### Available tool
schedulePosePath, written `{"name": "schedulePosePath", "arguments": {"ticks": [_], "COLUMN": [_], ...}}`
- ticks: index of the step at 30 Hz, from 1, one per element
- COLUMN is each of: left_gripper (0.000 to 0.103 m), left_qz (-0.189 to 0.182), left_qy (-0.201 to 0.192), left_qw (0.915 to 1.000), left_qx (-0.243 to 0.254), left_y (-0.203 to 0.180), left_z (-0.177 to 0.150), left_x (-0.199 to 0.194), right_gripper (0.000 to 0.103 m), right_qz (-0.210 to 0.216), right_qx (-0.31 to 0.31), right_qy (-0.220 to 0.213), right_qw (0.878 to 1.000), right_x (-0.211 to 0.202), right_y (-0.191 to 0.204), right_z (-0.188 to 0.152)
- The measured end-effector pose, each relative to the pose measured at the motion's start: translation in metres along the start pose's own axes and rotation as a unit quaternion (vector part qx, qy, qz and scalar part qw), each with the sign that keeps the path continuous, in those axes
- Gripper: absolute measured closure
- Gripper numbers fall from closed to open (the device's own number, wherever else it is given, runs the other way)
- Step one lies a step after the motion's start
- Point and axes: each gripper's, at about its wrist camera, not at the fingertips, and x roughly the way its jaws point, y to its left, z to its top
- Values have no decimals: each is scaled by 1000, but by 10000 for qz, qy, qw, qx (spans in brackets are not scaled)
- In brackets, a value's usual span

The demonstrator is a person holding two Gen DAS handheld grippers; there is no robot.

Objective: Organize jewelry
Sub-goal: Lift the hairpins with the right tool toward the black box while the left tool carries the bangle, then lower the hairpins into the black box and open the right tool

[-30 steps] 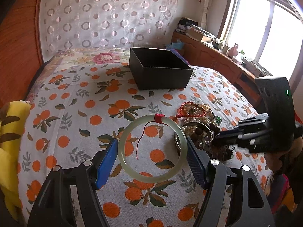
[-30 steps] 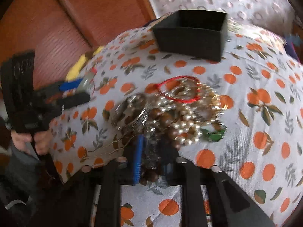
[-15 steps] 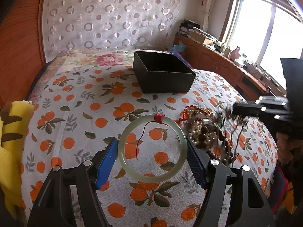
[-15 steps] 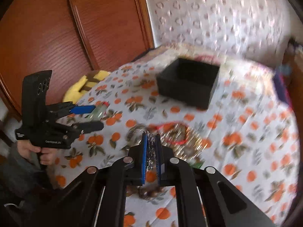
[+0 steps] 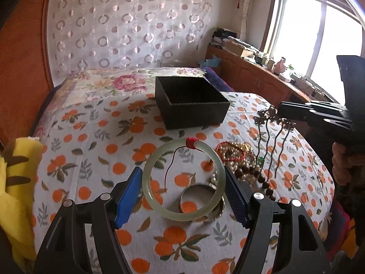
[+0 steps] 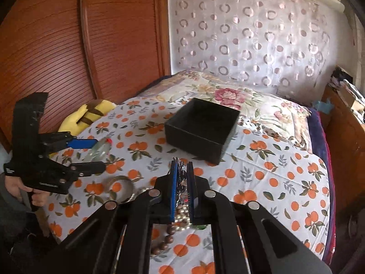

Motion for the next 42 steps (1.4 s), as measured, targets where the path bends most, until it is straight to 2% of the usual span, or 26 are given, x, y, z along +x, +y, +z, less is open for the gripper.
{"name": "schedulePosePath", "arguments": {"ticks": [11, 17, 22, 28, 36, 37, 40, 42], "left_gripper": [35, 35, 35, 35, 35, 35, 35, 35], "left_qz": [41, 50, 91, 134, 173, 173, 153, 153], "left_qy": [28, 11, 19, 54, 144, 159, 199, 232], "left_qw": [9998, 9998, 9998, 9997, 9995, 9994, 9993, 9991], "left_qx": [193, 189, 166, 197, 235, 246, 283, 335], "left_y": [-4, 0, 5, 7, 10, 10, 7, 4], "left_z": [37, 62, 79, 94, 106, 108, 112, 115], "left_x": [26, 40, 52, 65, 80, 83, 89, 95], "right_gripper": [94, 94, 94, 94, 92, 90, 68, 67], "right_qz": [-94, -192, -221, -220, -54, -40, -31, -38], "right_qx": [374, 482, 383, 255, 190, 205, 275, 331], "right_qy": [-373, -616, -548, -328, -75, -89, -189, -264], "right_qw": [9986, 9968, 9975, 9989, 9998, 9997, 9994, 9991], "right_x": [28, 64, 103, 143, 156, 155, 145, 136], "right_y": [-48, -64, -67, -68, -64, -65, -71, -78], "right_z": [35, 66, 79, 79, 74, 74, 74, 74]}}
